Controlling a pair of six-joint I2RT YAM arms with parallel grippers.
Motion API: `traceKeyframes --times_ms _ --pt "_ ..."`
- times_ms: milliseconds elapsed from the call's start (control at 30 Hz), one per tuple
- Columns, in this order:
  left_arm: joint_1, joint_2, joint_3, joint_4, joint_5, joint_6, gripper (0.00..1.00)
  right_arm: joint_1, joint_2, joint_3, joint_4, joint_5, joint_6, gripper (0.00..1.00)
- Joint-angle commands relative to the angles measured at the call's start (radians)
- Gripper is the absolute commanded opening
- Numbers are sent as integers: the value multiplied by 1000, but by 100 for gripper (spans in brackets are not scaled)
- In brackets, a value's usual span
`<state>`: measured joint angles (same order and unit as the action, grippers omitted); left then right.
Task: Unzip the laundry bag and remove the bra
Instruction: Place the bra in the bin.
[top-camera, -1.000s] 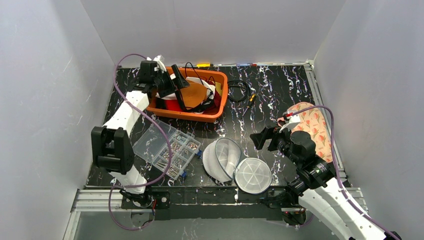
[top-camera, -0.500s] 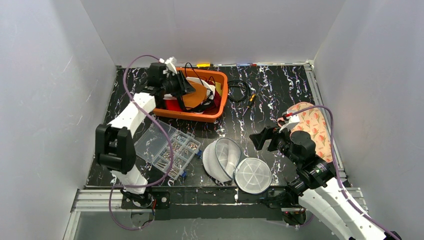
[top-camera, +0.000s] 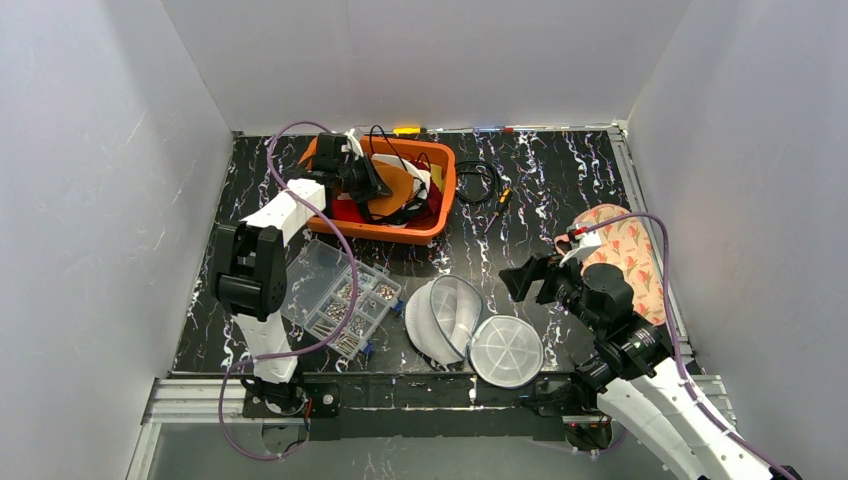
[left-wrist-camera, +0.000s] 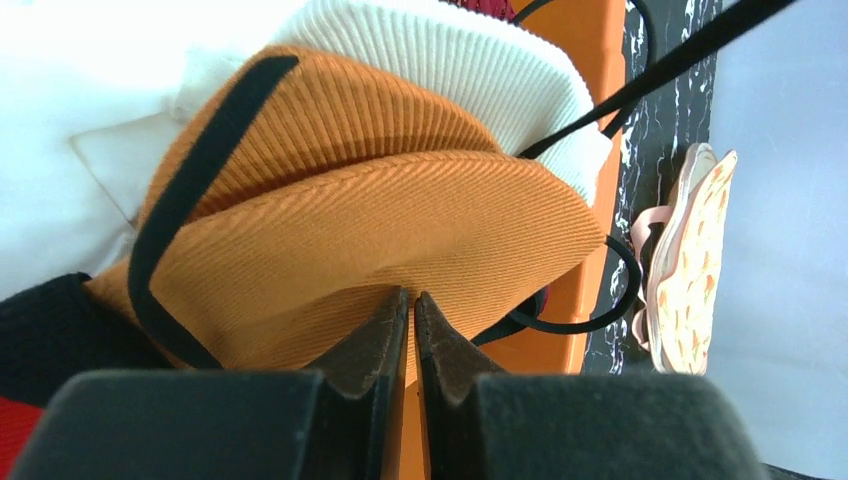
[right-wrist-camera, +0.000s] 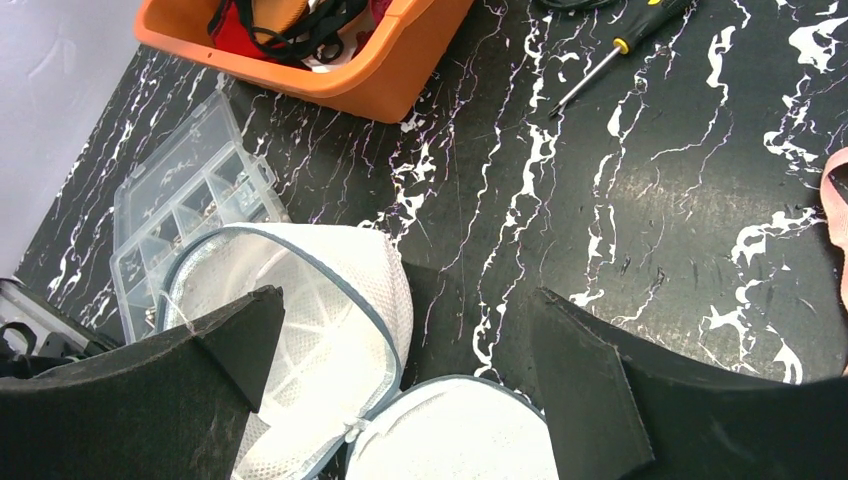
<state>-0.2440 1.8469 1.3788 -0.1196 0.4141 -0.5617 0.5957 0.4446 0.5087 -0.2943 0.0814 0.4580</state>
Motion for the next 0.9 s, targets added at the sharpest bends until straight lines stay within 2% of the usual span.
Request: traceKeyframes --times_ms 0,233,500,633,867 --pt "5 12 29 -12 -17 8 6 0 -21 -5 3 1 16 98" --pt "5 -46 10 -3 -14 5 9 0 -20 -3 -2 4 13 99" --pt "6 -181 -18 -27 -34 22 27 0 -34 -1 -11 24 22 99" --pt "5 -237 -45 -22 -53 36 33 1 -43 -2 -12 32 33 99" --pt "5 -121 39 -65 -29 50 35 0 -52 -3 -20 27 51 99"
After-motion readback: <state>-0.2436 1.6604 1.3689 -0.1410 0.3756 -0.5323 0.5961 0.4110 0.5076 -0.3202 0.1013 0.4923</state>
